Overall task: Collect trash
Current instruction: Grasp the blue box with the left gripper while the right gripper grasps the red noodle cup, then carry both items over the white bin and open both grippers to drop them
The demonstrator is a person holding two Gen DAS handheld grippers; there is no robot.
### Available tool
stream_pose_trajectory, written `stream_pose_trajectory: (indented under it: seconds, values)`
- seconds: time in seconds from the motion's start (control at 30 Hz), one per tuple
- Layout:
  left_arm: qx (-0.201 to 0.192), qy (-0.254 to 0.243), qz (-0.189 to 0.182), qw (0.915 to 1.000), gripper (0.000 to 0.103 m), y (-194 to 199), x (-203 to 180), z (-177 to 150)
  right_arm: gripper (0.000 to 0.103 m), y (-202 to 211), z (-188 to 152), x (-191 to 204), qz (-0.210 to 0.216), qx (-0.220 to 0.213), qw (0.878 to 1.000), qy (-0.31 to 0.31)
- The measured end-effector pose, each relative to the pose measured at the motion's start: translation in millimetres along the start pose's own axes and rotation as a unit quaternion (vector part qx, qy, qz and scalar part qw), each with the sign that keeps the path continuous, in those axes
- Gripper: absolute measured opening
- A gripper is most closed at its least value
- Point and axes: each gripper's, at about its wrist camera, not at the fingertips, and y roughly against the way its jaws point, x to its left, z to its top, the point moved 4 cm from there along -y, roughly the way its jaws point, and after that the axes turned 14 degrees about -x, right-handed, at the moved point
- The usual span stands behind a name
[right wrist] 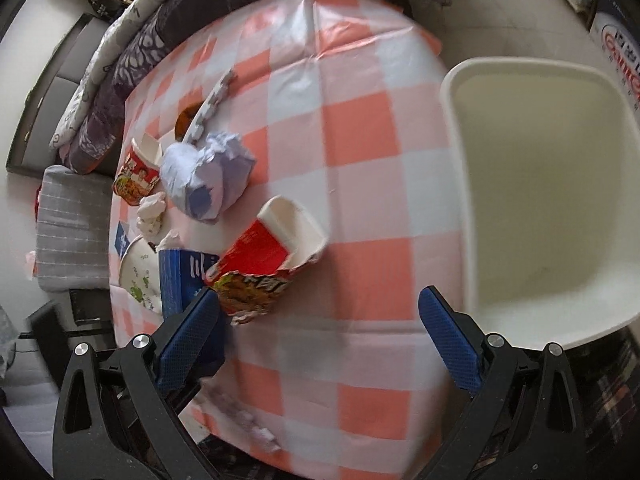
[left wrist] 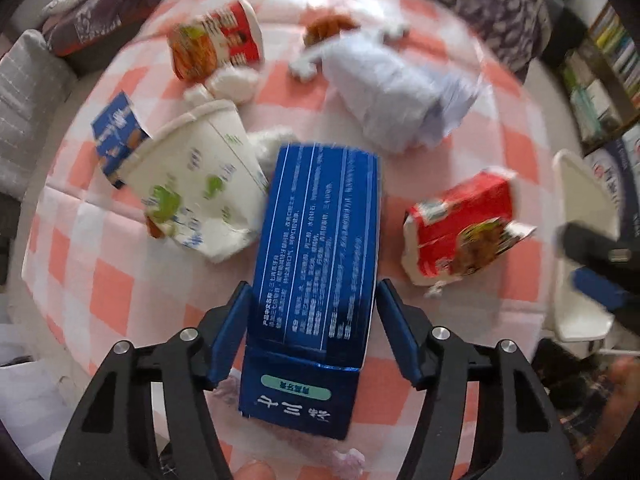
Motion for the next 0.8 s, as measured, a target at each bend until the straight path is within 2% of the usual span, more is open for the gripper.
stream_pose_trajectory:
  seconds: [0.17, 0.27, 0.37, 0.4, 0.5, 0.57, 0.6, 0.63, 0.67, 0.8]
  values:
    - [-0.067, 0.057, -0.011, 0.9961, 0.061, 68, 39, 1, 0.096, -11, -6, 13, 0.007, -0.005, 0.999, -0.043]
    - [-0.115, 0.091, -0.022, 0.9889, 0.061, 111, 64, -2, 0.096, -24, -7, 19, 0.004, -0.01, 0.997, -0.075]
    - [-0.14, 0.104, -0.021, 0.9845, 0.061, 123, 76, 10, 0.096, -41, -12, 27, -0.003, -0.008, 0.996, -0.091]
    - [-0.142, 0.106, -0.021, 0.984, 0.061, 117, 79, 17, 0.096, -45, -13, 30, -0.005, -0.01, 0.996, -0.092]
    - [-0.138, 0.11, -0.019, 0.9841, 0.061, 129, 91, 7, 0.093, -57, -15, 35, -0.023, -0.021, 0.996, -0.086]
    - [-0.131, 0.114, -0.016, 0.9846, 0.061, 130, 96, 11, 0.085, -57, -15, 38, -0.034, -0.042, 0.996, -0.071]
    - [-0.129, 0.115, -0.015, 0.9848, 0.061, 124, 96, 13, 0.066, -56, -15, 42, -0.034, -0.05, 0.997, -0.054]
    - [-0.127, 0.115, -0.013, 0.985, 0.061, 114, 88, 20, 0.057, -56, -14, 45, -0.035, -0.051, 0.997, -0.036]
    - [-0.126, 0.115, -0.012, 0.9853, 0.061, 97, 81, 28, 0.055, -56, -13, 47, -0.03, -0.052, 0.998, -0.026]
    - [-0.131, 0.111, -0.013, 0.9851, 0.061, 83, 76, 35, 0.047, -50, -9, 45, -0.026, -0.061, 0.998, -0.005]
